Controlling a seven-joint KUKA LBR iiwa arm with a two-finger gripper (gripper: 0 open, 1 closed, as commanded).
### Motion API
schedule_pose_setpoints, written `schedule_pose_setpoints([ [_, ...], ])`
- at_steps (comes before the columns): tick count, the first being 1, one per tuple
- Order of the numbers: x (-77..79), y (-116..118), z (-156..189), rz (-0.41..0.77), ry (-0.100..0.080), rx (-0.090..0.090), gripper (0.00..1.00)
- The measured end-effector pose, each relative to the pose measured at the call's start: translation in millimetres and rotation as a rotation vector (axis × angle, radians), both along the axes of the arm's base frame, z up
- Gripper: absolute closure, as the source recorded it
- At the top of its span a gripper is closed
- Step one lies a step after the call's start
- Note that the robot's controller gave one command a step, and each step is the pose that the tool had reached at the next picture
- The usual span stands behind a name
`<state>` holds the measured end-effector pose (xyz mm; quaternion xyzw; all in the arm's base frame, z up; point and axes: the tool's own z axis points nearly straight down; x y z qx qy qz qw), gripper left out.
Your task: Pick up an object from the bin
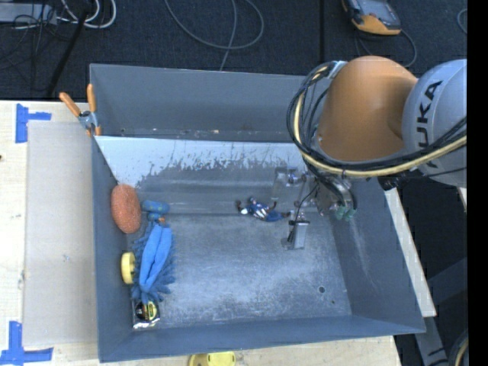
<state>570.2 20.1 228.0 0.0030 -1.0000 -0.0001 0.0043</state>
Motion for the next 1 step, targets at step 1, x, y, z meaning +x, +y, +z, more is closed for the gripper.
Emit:
schedule_pose_setpoints([
  [1,1.1,-0.1,4.9,-0.001,-0.008,0.0,0.0],
])
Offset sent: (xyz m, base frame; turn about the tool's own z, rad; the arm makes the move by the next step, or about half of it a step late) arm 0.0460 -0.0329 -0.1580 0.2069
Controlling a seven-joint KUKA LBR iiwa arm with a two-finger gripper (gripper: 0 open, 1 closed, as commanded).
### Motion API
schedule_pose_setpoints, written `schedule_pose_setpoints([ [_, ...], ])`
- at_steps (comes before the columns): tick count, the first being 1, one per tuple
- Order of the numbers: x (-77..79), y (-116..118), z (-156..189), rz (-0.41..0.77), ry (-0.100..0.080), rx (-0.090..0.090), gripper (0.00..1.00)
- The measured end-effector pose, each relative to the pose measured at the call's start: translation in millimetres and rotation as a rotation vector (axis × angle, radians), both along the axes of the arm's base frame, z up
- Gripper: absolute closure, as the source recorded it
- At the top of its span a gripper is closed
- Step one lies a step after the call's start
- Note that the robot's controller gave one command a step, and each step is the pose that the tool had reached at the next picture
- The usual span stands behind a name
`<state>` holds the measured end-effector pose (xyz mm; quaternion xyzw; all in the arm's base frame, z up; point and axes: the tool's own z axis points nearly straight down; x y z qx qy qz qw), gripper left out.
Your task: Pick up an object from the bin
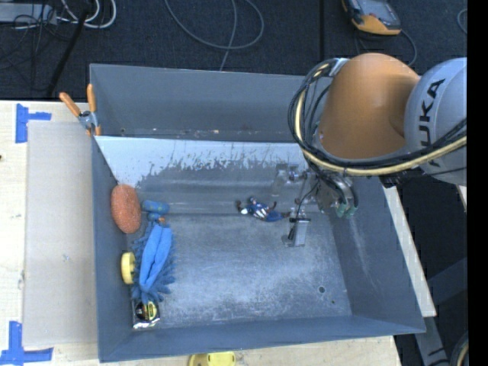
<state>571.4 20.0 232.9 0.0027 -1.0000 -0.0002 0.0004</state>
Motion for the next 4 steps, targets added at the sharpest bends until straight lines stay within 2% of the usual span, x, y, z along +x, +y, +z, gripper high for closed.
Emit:
schedule_pose_setpoints([
  [1,20.6,-12.9,-68.4,-0.09,-0.005,0.0,0.0],
  [2,46.5,-31.4,-157.0,-0.247,-0.004,0.001,0.0],
  [3,50.3,-36.4,-180.5,-0.248,0.008,-0.003,0.0],
  [4,50.0,-14.1,-163.6,-0.379,-0.002,-0.001,0.0],
])
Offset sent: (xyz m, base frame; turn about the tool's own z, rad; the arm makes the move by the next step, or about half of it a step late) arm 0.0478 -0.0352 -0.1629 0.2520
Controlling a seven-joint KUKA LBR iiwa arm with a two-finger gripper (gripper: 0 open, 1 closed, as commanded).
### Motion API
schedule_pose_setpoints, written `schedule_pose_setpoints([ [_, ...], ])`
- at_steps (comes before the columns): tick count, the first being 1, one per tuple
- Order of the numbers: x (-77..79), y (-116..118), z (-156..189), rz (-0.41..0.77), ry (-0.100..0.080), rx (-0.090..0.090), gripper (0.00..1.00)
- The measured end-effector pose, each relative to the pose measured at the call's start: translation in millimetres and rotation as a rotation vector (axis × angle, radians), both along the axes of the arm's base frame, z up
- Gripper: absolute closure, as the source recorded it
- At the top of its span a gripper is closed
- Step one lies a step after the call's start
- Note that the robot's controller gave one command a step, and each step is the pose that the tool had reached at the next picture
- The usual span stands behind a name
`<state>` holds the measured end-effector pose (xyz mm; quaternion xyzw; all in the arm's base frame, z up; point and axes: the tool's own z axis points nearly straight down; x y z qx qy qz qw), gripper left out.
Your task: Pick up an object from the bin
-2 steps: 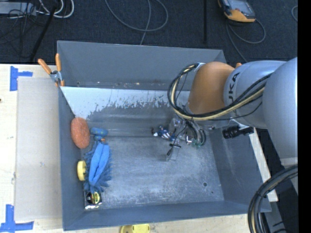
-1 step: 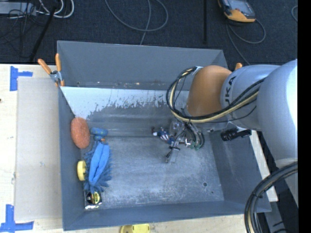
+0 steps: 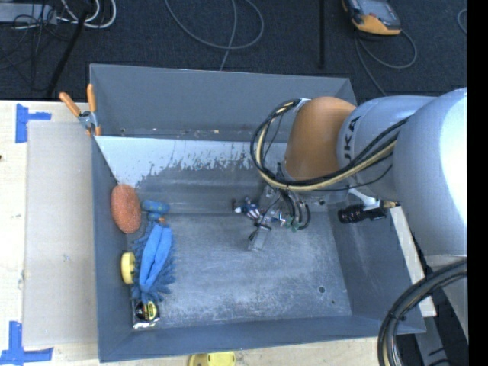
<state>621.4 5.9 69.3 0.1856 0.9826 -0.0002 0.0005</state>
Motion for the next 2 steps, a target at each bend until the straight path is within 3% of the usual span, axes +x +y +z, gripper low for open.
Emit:
schedule_pose_setpoints([
  [1,2.6,-24.8,3.8,0.197,-0.006,0.002,1.0],
  [2,2.6,-24.7,3.8,0.197,-0.006,0.002,1.0],
])
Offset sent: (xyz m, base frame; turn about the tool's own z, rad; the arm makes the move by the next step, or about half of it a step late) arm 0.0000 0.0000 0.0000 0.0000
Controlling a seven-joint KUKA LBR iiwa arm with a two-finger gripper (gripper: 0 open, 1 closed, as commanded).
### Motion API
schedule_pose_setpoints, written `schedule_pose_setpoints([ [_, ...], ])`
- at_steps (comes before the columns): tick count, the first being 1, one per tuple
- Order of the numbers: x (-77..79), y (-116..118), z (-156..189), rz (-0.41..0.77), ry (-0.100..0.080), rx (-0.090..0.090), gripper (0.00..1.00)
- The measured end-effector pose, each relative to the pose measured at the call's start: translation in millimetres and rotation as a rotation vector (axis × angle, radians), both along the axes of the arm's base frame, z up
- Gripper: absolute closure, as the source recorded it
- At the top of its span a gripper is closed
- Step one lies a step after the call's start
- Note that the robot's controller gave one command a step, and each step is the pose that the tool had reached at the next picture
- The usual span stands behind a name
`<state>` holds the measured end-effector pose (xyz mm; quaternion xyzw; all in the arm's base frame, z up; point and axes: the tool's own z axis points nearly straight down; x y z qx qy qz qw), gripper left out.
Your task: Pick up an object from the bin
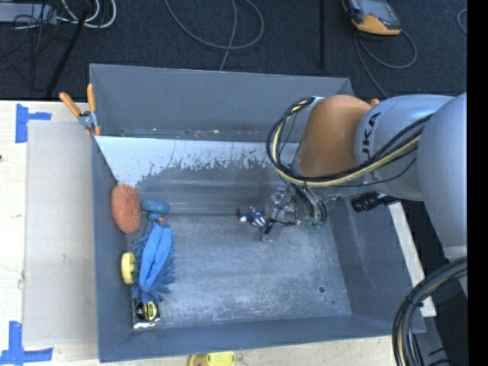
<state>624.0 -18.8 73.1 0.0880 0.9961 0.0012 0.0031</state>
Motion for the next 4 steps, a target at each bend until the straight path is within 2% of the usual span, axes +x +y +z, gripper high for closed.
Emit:
schedule_pose_setpoints([
  [2,0.5,-0.1,16.8,0.001,0.004,-0.001,1.0],
  [3,2.2,0.1,51.2,0.002,0.002,-0.002,1.0],
  [4,-0.4,0.3,23.4,0.002,0.01,-0.001,1.0],
])
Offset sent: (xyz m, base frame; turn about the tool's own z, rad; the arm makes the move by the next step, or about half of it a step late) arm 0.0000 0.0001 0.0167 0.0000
